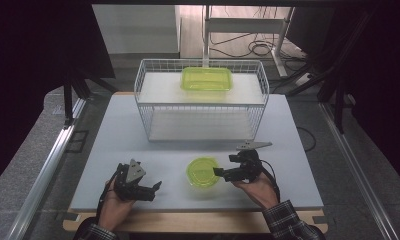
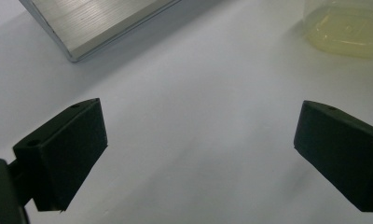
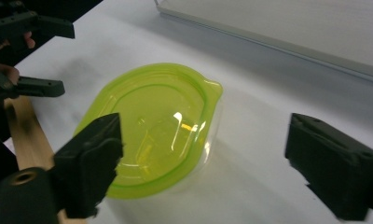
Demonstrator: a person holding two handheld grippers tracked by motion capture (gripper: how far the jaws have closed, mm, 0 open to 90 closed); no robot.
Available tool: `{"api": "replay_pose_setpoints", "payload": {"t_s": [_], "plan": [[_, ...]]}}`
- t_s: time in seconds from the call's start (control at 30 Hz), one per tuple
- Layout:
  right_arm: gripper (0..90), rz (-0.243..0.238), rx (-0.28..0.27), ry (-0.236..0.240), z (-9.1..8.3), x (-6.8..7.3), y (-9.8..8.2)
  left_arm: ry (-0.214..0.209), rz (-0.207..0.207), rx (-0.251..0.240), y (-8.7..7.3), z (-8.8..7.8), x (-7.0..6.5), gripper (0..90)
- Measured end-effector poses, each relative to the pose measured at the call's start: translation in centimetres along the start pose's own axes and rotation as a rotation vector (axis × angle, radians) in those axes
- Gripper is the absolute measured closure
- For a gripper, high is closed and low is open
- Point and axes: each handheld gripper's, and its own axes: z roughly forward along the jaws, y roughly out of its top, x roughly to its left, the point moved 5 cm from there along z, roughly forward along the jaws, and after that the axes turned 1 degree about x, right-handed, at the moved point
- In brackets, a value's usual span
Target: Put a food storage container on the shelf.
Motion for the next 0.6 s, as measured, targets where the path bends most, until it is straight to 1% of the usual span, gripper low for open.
{"api": "replay_pose_setpoints", "payload": {"t_s": [0.03, 0.07, 0.1, 0.13, 0.17, 0.2, 0.23, 0.27, 0.3, 0.37, 0.4, 0.43, 0.5, 0.53, 0.6], "plan": [[14.9, 0.000, 0.000, 0.000, 0.0, 0.0, 0.0, 0.000, 0.000, 0.000, 0.0, 0.0, 0.0, 2.4], [20.6, 0.024, 0.007, 0.014, 0.2, -0.1, 0.1, 0.000, 0.002, 0.000, 0.0, 0.0, 0.0, 2.4], [20.6, 0.024, 0.007, 0.014, 0.2, -0.1, 0.1, 0.001, 0.003, 0.000, 0.0, 0.0, 0.0, 2.4], [27.9, 0.044, 0.009, 0.032, 0.4, -0.4, 0.1, 0.002, 0.007, 0.000, 0.0, 0.0, 0.0, 2.4], [27.9, 0.044, 0.009, 0.032, 0.4, -0.4, 0.1, 0.001, 0.007, 0.000, 0.0, 0.0, 0.0, 2.4], [34.7, 0.071, 0.012, 0.043, 0.6, -0.8, 0.1, 0.000, 0.006, 0.000, 0.0, 0.0, 0.0, 2.4], [34.7, 0.071, 0.012, 0.043, 0.6, -0.8, 0.1, 0.000, 0.006, 0.000, 0.0, 0.0, 0.0, 2.4], [40.1, 0.109, 0.014, 0.078, 0.8, -1.0, 0.1, 0.000, 0.007, 0.000, 0.0, 0.0, 0.0, 2.4], [40.1, 0.109, 0.014, 0.078, 0.8, -1.0, 0.1, 0.000, 0.008, 0.001, 0.0, 0.0, 0.0, 2.4], [44.5, 0.127, 0.022, 0.084, 1.0, -1.3, 0.1, 0.000, 0.007, 0.002, 0.0, 0.0, 0.0, 2.4], [47.4, 0.150, 0.026, 0.097, 1.3, -1.5, 0.2, 0.001, 0.008, 0.000, 0.0, 0.1, -0.1, 2.4], [47.4, 0.150, 0.026, 0.097, 1.3, -1.5, 0.2, 0.001, 0.008, 0.000, 0.0, 0.1, -0.1, 2.4], [50.6, 0.189, 0.037, 0.133, 1.7, -1.7, 0.3, 0.000, 0.007, 0.004, 0.0, 0.1, -0.1, 2.4], [54.2, 0.211, 0.052, 0.147, 2.0, -1.8, 0.4, 0.001, 0.007, 0.002, 0.0, 0.0, -0.1, 2.4], [58.0, 0.224, 0.063, 0.160, 2.3, -1.9, 0.3, 0.000, 0.006, 0.003, 0.0, 0.1, 0.0, 2.5]]}}
